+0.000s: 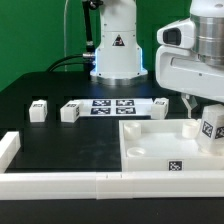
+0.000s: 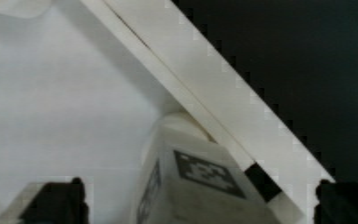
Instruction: Assemble one leg
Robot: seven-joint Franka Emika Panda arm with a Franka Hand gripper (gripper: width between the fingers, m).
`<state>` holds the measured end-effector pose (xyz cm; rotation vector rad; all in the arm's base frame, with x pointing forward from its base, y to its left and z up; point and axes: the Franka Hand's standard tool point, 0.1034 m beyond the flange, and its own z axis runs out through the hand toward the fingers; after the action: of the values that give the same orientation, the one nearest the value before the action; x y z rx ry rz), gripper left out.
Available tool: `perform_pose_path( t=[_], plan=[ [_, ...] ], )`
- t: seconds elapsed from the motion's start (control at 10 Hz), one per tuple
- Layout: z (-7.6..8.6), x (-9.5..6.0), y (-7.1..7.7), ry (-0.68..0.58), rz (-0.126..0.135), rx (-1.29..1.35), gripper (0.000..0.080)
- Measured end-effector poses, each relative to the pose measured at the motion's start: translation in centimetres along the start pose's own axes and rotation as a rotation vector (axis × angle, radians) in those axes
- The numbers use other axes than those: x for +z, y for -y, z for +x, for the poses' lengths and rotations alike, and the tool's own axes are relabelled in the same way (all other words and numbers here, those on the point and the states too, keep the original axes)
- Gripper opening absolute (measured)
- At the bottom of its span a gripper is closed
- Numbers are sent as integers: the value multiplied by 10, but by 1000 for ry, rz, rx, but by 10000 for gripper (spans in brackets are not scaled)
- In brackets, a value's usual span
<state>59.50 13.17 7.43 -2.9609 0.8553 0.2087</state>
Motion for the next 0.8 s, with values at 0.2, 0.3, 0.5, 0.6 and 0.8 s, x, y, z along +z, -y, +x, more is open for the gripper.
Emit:
perform_pose_path(
  t=[0.2, 0.3, 0.5, 0.6, 0.8],
  plan=[
    [1, 0, 0, -3, 2, -285, 649],
    [0, 0, 1, -4, -1, -396, 649],
    [1, -1, 2, -9, -8, -633, 649],
    [2, -1, 1, -11, -13, -736, 649],
    [2, -1, 0, -10, -15, -856, 649]
  ],
)
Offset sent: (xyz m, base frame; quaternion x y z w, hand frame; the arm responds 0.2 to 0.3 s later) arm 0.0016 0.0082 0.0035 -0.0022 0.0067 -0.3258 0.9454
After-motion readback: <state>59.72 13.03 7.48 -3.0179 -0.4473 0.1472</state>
